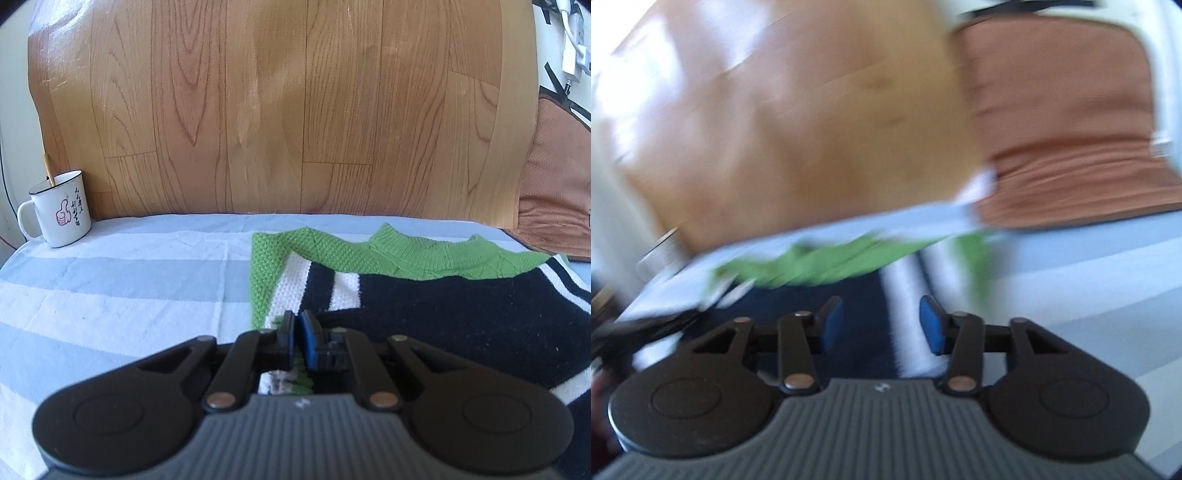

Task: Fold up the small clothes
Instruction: 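Pinch the sweater edge with the left gripper while the right gripper smooths the body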

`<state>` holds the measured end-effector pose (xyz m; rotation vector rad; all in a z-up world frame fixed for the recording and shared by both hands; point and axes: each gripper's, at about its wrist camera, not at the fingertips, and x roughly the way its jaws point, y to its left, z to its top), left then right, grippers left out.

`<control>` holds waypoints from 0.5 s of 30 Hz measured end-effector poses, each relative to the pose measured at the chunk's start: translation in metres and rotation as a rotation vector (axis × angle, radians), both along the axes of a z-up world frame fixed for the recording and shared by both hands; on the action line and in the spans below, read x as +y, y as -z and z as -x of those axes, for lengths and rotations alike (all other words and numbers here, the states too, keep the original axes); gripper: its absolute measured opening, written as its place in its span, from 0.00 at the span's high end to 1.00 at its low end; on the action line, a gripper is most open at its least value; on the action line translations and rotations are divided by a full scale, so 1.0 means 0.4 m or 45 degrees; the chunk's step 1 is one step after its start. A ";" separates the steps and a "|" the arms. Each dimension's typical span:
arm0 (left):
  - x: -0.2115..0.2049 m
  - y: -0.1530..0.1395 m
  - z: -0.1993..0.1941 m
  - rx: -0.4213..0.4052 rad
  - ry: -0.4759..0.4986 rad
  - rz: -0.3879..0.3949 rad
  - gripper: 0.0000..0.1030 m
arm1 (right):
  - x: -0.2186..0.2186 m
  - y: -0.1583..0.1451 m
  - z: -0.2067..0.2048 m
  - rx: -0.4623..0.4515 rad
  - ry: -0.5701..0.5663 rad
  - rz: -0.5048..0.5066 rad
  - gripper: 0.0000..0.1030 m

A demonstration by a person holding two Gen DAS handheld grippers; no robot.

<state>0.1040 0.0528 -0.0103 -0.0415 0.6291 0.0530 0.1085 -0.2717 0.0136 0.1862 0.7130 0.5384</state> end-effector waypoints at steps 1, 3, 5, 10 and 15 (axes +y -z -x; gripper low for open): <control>-0.001 0.000 0.000 0.000 0.000 -0.003 0.94 | 0.024 0.012 0.000 0.057 -0.066 -0.009 0.61; -0.002 0.000 0.000 0.000 0.001 -0.007 0.94 | 0.069 0.050 -0.017 0.188 -0.150 -0.009 0.64; -0.003 -0.001 -0.001 0.001 0.002 -0.008 0.94 | 0.090 0.076 -0.040 0.167 -0.123 -0.001 0.71; -0.003 0.000 0.000 0.002 0.009 -0.012 0.94 | 0.076 0.098 -0.118 0.199 0.026 -0.083 0.89; 0.001 -0.004 0.000 0.004 0.017 -0.002 0.86 | 0.053 0.081 -0.027 0.127 -0.048 -0.093 0.69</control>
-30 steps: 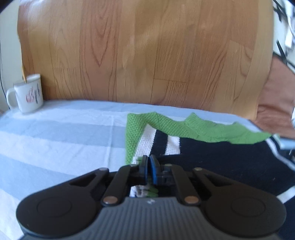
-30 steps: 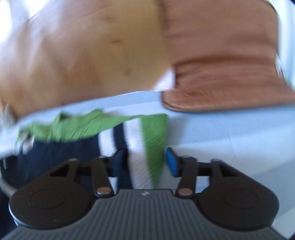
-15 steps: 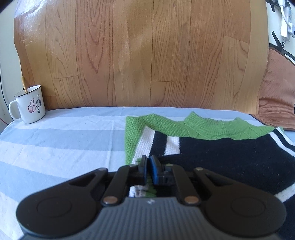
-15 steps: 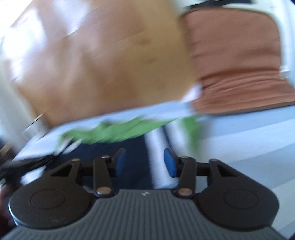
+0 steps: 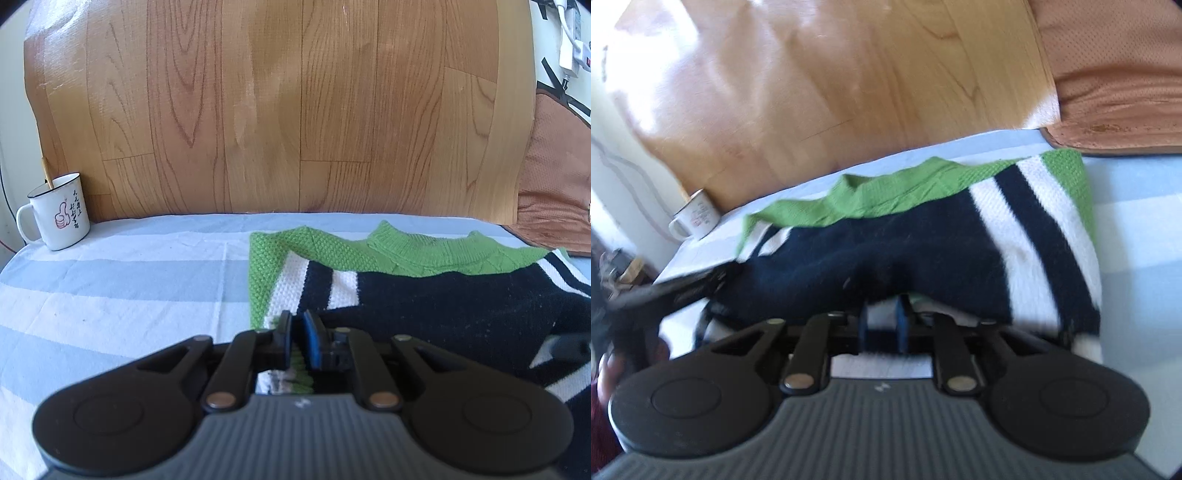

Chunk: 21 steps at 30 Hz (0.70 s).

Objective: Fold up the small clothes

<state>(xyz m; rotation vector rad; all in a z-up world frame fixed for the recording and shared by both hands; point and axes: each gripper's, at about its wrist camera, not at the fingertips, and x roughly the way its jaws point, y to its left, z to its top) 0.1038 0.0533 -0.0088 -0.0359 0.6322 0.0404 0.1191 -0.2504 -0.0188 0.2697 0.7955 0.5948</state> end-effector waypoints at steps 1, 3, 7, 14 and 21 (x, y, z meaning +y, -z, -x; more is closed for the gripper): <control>0.002 -0.004 0.003 -0.004 0.001 0.010 0.82 | -0.009 -0.001 0.018 -0.017 -0.009 -0.028 0.68; 0.007 -0.022 0.017 -0.043 -0.008 0.046 0.67 | -0.025 -0.014 0.062 -0.065 -0.016 -0.071 0.65; 0.016 -0.062 0.055 -0.184 -0.031 0.087 0.67 | -0.035 0.004 0.093 -0.126 0.043 -0.125 0.55; -0.008 -0.063 0.057 -0.210 0.040 0.075 0.67 | -0.081 0.042 0.060 0.006 0.122 -0.305 0.53; -0.026 -0.019 0.027 -0.089 0.048 0.021 0.67 | -0.092 0.052 0.049 0.053 0.149 -0.392 0.53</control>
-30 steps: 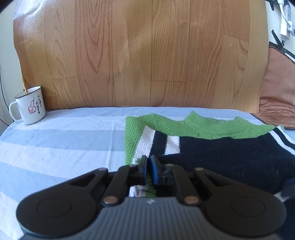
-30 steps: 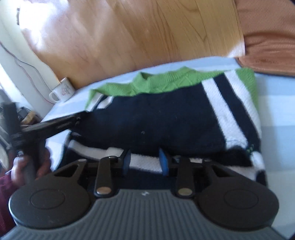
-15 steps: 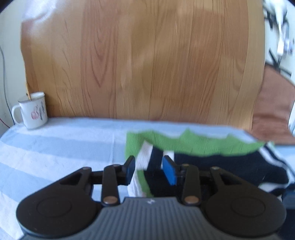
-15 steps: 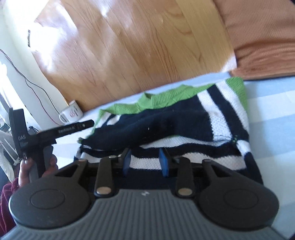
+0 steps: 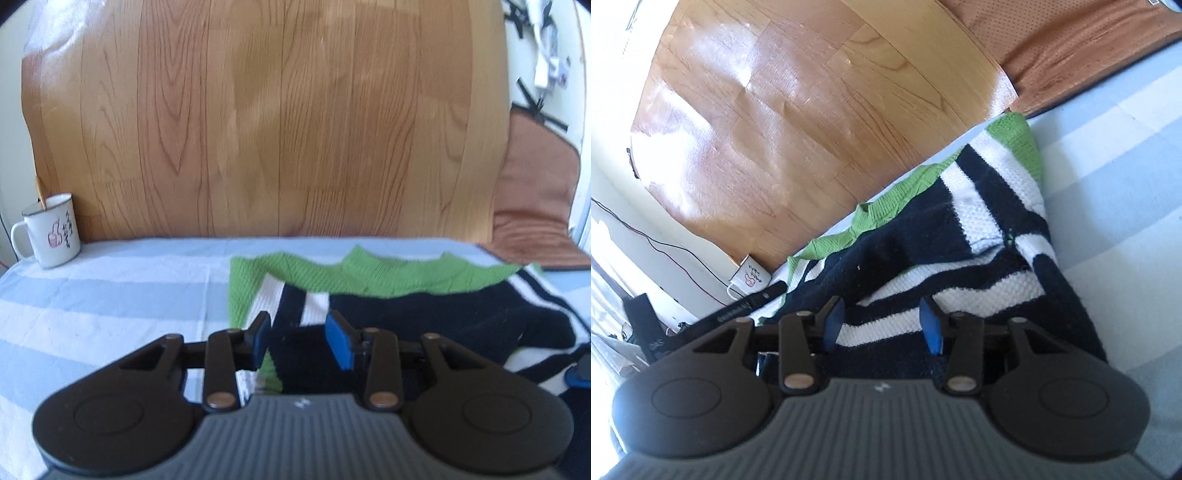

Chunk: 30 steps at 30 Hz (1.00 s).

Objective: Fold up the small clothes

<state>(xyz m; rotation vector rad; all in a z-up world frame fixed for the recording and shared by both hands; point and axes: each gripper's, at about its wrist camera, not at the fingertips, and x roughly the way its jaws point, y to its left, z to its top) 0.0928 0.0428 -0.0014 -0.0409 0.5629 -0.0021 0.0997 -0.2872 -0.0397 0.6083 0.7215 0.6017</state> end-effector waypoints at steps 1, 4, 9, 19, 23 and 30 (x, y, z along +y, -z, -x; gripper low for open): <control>0.003 0.005 -0.003 0.015 -0.004 0.006 0.67 | 0.000 -0.001 0.000 -0.003 -0.001 0.003 0.53; 0.016 0.012 -0.007 0.034 -0.016 0.034 0.64 | -0.001 -0.002 0.001 -0.006 -0.002 0.004 0.53; 0.018 0.014 -0.007 0.040 -0.014 0.036 0.61 | -0.019 0.001 0.002 -0.004 0.001 -0.012 0.52; 0.017 0.015 -0.010 0.045 -0.010 0.032 0.61 | -0.016 0.002 0.002 -0.005 0.002 -0.012 0.52; 0.016 0.017 -0.010 0.046 -0.009 0.030 0.60 | -0.017 0.001 0.002 -0.006 0.003 -0.010 0.52; 0.014 0.016 -0.011 0.046 -0.009 0.031 0.58 | -0.017 0.001 0.002 -0.006 0.002 -0.010 0.52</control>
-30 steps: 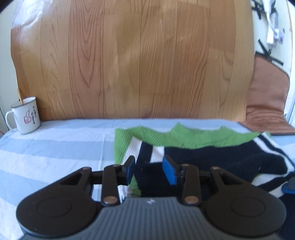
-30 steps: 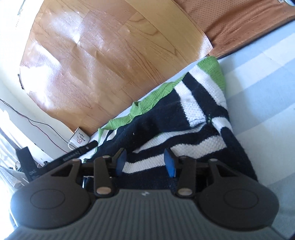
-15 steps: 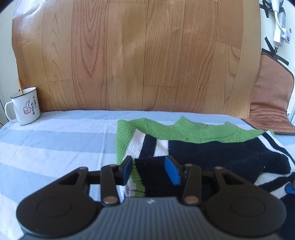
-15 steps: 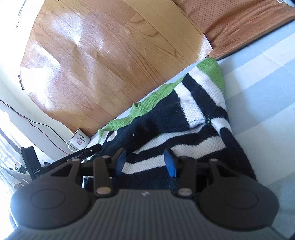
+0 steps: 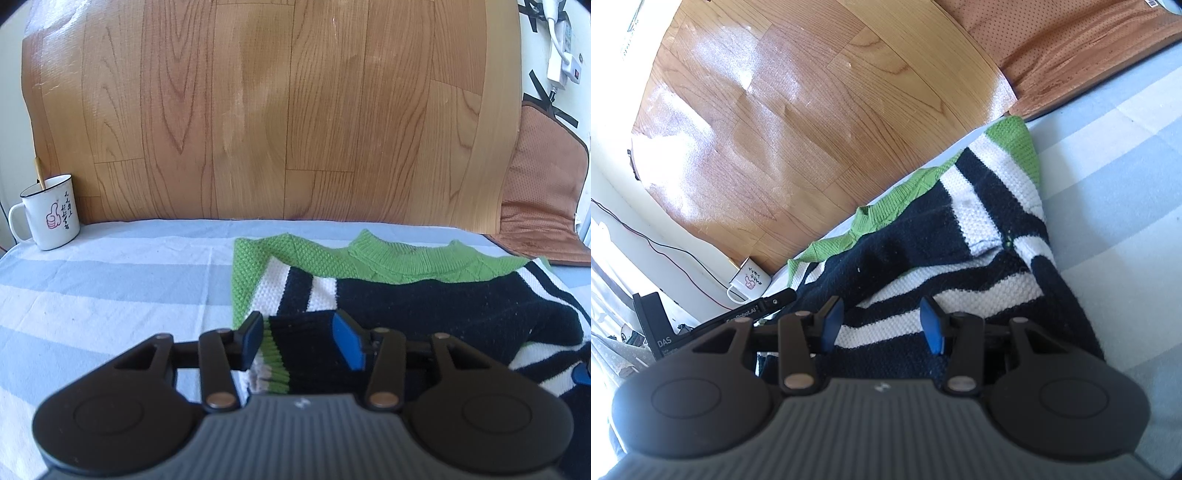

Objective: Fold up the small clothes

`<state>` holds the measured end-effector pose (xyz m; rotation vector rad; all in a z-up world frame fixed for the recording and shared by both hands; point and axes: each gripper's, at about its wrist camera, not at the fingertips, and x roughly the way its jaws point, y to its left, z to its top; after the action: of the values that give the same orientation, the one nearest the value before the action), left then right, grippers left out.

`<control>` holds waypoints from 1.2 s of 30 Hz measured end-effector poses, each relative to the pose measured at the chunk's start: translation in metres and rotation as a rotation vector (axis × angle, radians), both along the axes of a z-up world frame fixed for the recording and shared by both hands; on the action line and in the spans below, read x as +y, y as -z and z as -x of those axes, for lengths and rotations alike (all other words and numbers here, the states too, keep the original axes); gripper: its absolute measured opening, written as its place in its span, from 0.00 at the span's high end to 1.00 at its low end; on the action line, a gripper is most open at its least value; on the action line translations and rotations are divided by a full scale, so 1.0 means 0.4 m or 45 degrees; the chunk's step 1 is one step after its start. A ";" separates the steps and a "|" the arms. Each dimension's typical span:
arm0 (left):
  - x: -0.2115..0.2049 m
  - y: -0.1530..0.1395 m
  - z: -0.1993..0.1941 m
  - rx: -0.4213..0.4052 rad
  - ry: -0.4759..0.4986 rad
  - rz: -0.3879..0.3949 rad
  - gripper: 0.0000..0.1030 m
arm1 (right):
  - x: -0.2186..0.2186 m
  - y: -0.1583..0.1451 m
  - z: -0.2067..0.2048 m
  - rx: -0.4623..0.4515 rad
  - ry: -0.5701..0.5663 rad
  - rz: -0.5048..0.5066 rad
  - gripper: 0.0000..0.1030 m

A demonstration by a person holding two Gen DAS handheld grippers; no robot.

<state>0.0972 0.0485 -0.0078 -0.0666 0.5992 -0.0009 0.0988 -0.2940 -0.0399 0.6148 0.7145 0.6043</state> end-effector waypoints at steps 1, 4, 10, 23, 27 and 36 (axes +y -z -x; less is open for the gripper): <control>0.000 0.000 0.000 0.000 0.000 0.000 0.58 | 0.000 0.000 0.000 0.000 0.000 0.000 0.52; -0.001 0.001 0.000 0.001 0.002 -0.002 0.57 | 0.000 0.000 0.000 0.000 0.001 0.000 0.52; -0.002 0.000 -0.001 0.001 0.002 -0.002 0.56 | -0.001 0.000 -0.001 0.000 -0.001 0.000 0.52; -0.004 0.008 -0.006 0.038 -0.003 -0.019 0.58 | -0.001 0.000 -0.006 0.009 0.003 0.019 0.52; -0.013 0.012 -0.012 0.060 -0.006 -0.065 0.57 | 0.009 -0.004 -0.008 0.006 0.004 0.067 0.52; -0.008 0.011 -0.015 0.067 -0.003 -0.059 0.48 | 0.006 -0.002 -0.008 0.009 0.005 0.055 0.52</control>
<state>0.1030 0.0452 -0.0121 -0.0222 0.6516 0.0170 0.1021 -0.2918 -0.0390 0.5785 0.7307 0.5817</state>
